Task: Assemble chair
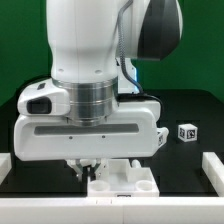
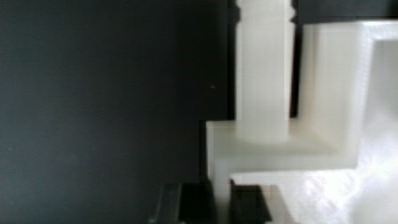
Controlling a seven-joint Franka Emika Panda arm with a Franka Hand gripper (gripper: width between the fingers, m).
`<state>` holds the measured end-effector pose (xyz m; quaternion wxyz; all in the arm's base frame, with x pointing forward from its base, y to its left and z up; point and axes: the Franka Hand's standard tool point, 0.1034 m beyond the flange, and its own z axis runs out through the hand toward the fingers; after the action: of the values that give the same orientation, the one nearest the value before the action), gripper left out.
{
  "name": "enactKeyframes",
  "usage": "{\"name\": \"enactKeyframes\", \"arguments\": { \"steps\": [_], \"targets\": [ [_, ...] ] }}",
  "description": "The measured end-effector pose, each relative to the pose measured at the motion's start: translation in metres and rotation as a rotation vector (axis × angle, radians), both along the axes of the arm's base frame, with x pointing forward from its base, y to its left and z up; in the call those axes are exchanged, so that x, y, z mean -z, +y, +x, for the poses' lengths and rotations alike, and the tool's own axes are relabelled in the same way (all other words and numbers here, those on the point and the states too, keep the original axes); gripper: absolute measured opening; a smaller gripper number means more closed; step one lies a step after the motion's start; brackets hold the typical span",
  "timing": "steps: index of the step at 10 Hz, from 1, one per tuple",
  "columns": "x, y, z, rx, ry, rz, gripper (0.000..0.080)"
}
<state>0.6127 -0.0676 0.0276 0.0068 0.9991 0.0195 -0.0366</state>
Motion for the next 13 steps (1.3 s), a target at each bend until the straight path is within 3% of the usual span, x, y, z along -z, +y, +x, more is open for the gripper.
{"name": "enactKeyframes", "arguments": {
  "steps": [5,7,9,13],
  "targets": [
    [0.002,0.002,-0.001,-0.003,0.0,0.0,0.0028],
    [0.005,0.049,0.003,-0.043,-0.003,-0.012,0.0028],
    [0.004,0.081,0.005,-0.03,0.051,-0.024,0.0028],
    [0.005,0.08,0.005,-0.047,0.049,-0.018,0.0028]
  ]
}}
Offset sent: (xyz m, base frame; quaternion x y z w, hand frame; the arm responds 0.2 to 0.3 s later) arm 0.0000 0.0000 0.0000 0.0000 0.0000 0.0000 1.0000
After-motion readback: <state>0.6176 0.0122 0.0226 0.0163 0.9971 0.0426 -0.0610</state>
